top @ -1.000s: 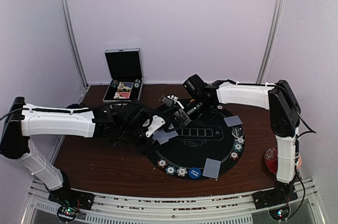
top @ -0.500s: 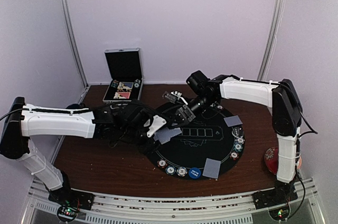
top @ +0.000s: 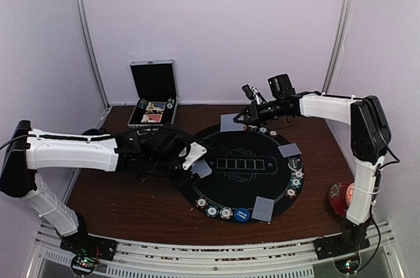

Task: Distribute texas hold em gaming equipment
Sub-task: Distribute the poker card in the big blind area.

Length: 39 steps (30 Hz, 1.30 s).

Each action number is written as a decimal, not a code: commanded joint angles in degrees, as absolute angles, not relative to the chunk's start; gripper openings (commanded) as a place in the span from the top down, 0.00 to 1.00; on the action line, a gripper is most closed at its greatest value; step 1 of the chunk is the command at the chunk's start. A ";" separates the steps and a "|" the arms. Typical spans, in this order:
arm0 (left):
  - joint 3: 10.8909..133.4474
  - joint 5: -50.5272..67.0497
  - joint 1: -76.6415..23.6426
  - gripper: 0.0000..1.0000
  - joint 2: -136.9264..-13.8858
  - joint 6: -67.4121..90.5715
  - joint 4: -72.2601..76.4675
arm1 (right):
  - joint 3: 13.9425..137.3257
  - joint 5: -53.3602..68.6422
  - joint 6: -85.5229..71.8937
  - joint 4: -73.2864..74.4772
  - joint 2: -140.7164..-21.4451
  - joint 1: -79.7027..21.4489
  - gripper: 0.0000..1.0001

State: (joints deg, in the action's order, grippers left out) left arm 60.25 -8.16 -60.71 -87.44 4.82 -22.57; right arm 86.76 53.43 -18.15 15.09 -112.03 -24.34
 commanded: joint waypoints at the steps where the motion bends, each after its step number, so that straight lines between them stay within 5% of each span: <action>1: 60.70 -8.83 -60.64 0.37 -87.24 4.33 -20.10 | 89.71 40.67 -26.41 4.90 -117.48 -23.87 1.00; 14: 60.56 -9.44 -60.64 0.37 -86.67 4.18 -20.02 | 112.43 29.58 -27.63 9.19 -136.78 -23.97 1.00; 25: 60.56 -9.60 -60.51 0.37 -86.86 4.06 -19.98 | 114.01 25.04 -28.23 11.39 -141.17 -24.20 1.00; 32: 60.48 -9.52 -60.58 0.37 -86.66 4.20 -19.96 | 112.04 24.32 -27.47 13.07 -140.65 -25.27 0.80; 39: 60.52 -9.49 -60.56 0.37 -86.68 4.10 -19.95 | 110.76 23.27 -26.82 15.66 -139.56 -26.09 0.75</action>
State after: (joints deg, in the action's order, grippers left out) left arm 60.25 -9.21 -60.71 -87.44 4.75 -22.46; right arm 112.01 24.99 -27.35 13.93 -141.03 -25.43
